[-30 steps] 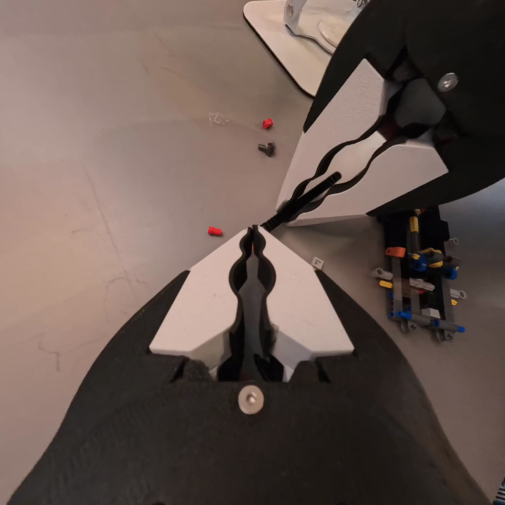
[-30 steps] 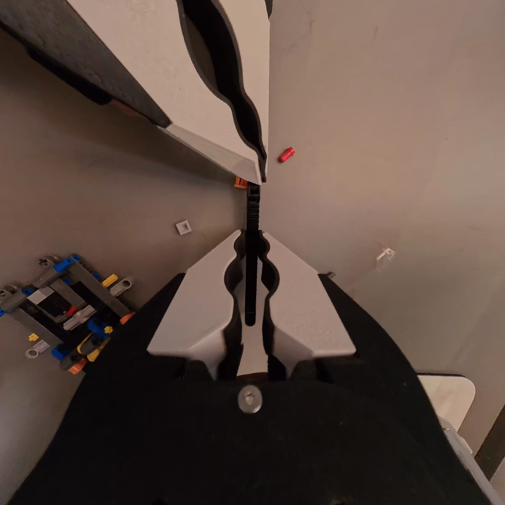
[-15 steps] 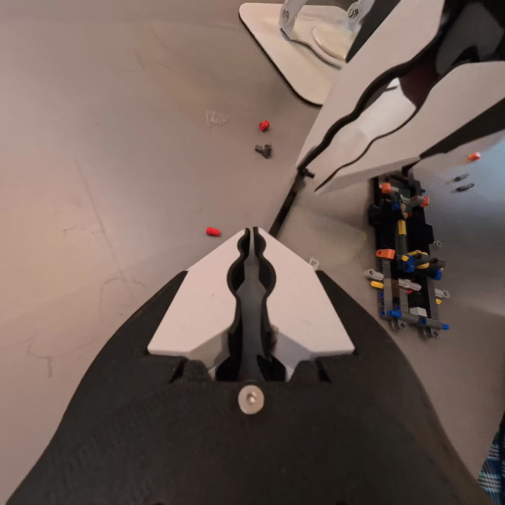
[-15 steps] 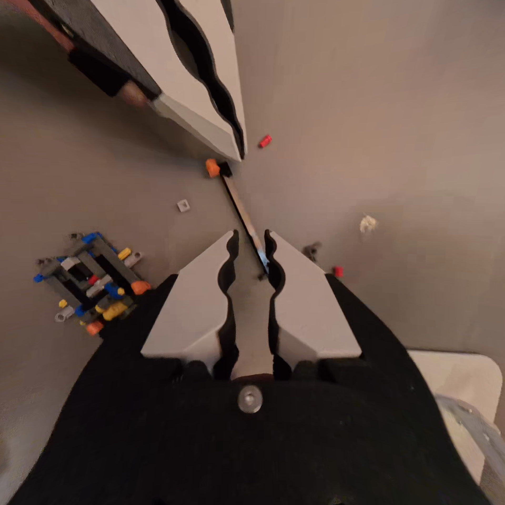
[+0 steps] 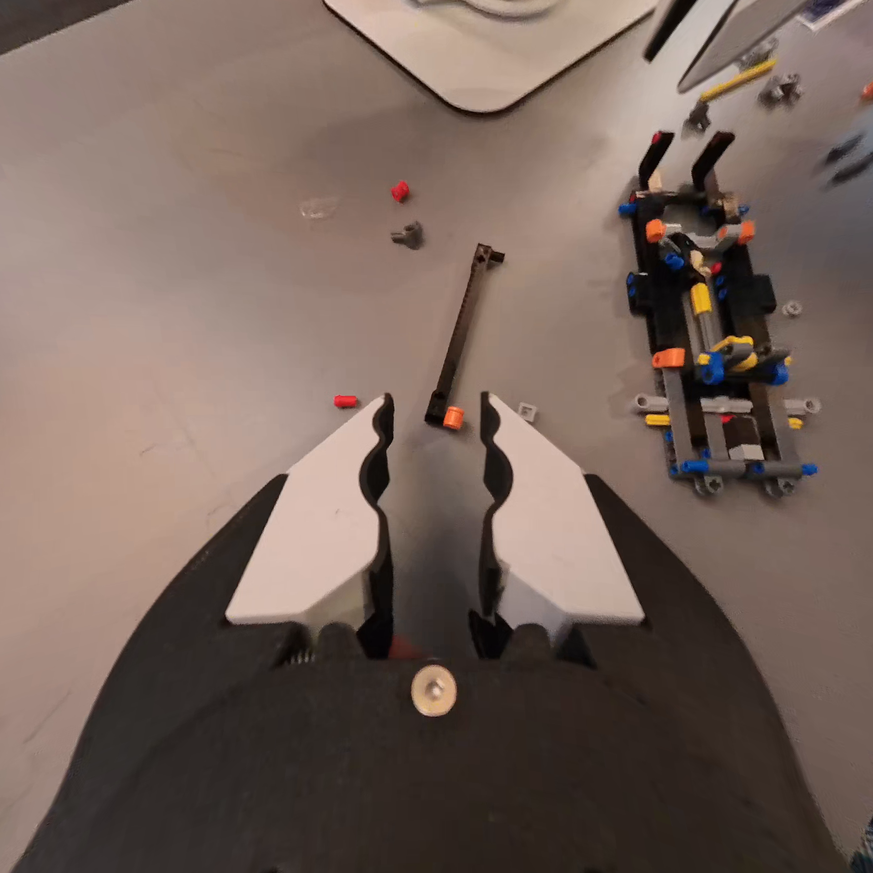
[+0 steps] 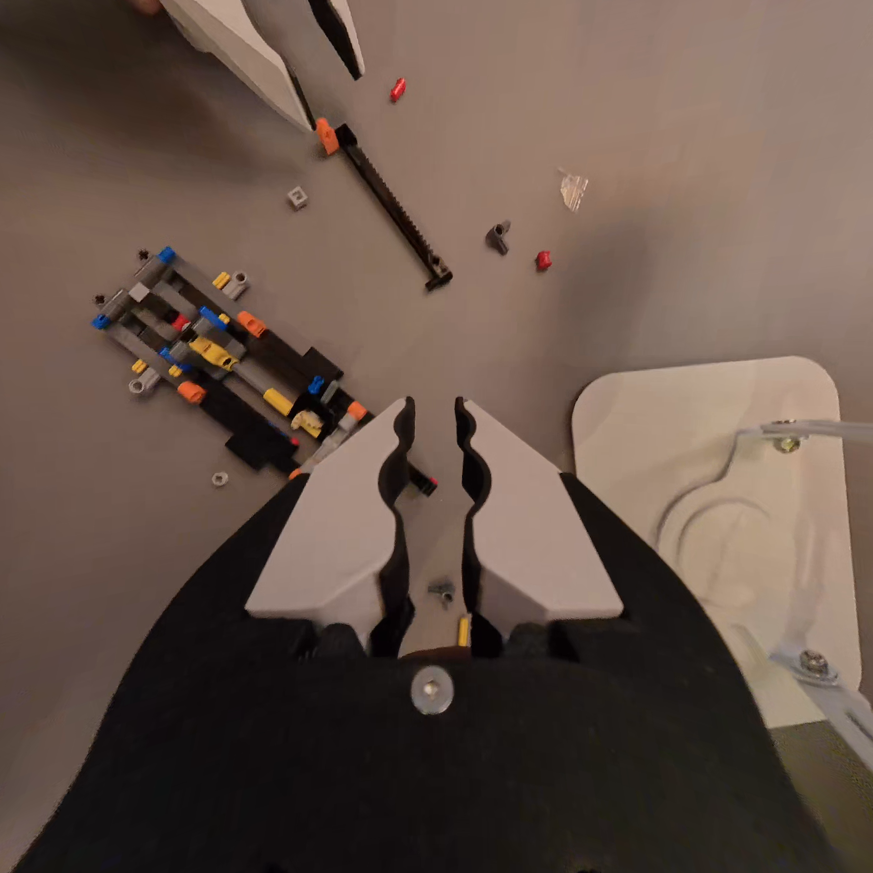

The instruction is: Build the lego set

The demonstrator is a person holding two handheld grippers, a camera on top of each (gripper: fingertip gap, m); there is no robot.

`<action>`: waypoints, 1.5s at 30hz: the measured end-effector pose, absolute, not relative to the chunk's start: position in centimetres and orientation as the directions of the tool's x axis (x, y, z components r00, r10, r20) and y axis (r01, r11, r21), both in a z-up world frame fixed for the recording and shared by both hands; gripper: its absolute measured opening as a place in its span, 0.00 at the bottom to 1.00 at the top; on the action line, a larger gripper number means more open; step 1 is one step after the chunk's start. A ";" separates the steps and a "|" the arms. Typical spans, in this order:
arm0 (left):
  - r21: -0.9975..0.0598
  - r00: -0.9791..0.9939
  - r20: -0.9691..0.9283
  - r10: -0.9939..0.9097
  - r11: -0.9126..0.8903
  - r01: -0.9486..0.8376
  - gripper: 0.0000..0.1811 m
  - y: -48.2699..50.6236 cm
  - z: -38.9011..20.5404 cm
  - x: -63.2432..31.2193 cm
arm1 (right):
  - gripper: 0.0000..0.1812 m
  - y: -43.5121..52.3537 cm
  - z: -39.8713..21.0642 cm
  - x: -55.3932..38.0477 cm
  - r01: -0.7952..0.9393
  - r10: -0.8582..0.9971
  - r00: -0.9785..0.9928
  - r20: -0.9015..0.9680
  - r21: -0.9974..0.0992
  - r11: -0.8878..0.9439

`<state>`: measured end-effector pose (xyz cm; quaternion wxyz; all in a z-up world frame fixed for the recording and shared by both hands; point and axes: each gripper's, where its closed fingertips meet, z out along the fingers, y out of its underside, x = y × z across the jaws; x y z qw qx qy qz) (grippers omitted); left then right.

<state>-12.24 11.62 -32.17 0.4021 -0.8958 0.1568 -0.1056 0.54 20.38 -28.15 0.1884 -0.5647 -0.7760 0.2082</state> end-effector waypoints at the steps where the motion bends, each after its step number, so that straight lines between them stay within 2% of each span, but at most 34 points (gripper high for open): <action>1: -0.752 0.922 0.056 -0.383 -0.624 -0.214 0.21 11.5 -32.2 -12.0 | 0.08 20.3 -28.2 1.0 0.797 0.956 -0.288 0.056 -0.539 0.272; 8: -0.647 0.875 -0.102 -0.474 -0.636 -0.420 0.18 11.7 -34.2 -11.7 | 0.08 19.8 -28.0 3.5 0.781 0.960 -0.273 0.059 -0.568 0.257; 10: -0.655 0.870 -0.099 -0.483 -0.627 -0.422 0.08 12.1 -34.1 -11.5 | 0.08 20.1 -27.3 4.2 0.774 0.965 -0.252 0.069 -0.584 0.244; 13: -0.663 0.871 -0.082 -0.484 -0.626 -0.410 0.08 12.5 -34.0 -11.2 | 0.08 21.2 -26.1 5.8 0.764 0.975 -0.203 0.092 -0.607 0.216; 19: -0.745 0.876 -0.038 -0.481 -0.570 -0.346 0.08 13.4 -30.2 -9.2 | 0.09 23.5 -23.3 10.6 0.736 0.990 -0.055 0.131 -0.665 0.129; 22: -0.772 0.853 -0.019 -0.521 -0.534 -0.343 0.08 13.2 -27.8 -6.0 | 0.10 24.0 -22.6 13.6 0.711 0.992 0.017 0.126 -0.699 0.076; 28: -0.795 0.787 0.053 -0.615 -0.503 -0.339 0.08 11.8 -25.2 3.7 | 0.11 23.3 -25.0 20.6 0.727 0.988 0.123 0.096 -0.686 -0.024; 31: -0.786 0.752 0.094 -0.653 -0.512 -0.346 0.08 11.1 -26.2 9.0 | 0.11 21.5 -26.5 22.4 0.726 0.990 0.117 0.079 -0.687 -0.031; 33: -0.773 0.726 0.049 -0.686 -0.486 -0.408 0.08 10.7 -27.6 11.5 | 0.12 19.6 -27.0 22.6 0.716 0.995 0.071 0.069 -0.698 -0.003; 38: -0.662 0.599 -0.288 -0.747 -0.297 -0.689 0.08 10.1 -30.9 14.3 | 0.15 14.9 -27.9 21.1 0.664 0.995 -0.066 0.071 -0.742 0.097; 43: -0.629 0.535 -0.393 -0.748 -0.205 -0.750 0.08 9.8 -31.7 15.5 | 0.15 12.2 -31.5 19.4 0.698 0.976 -0.182 0.122 -0.683 0.215; 45: -0.644 0.551 -0.372 -0.747 -0.220 -0.732 0.08 9.8 -31.5 15.7 | 0.14 12.1 -32.6 18.8 0.705 0.956 -0.226 0.188 -0.645 0.294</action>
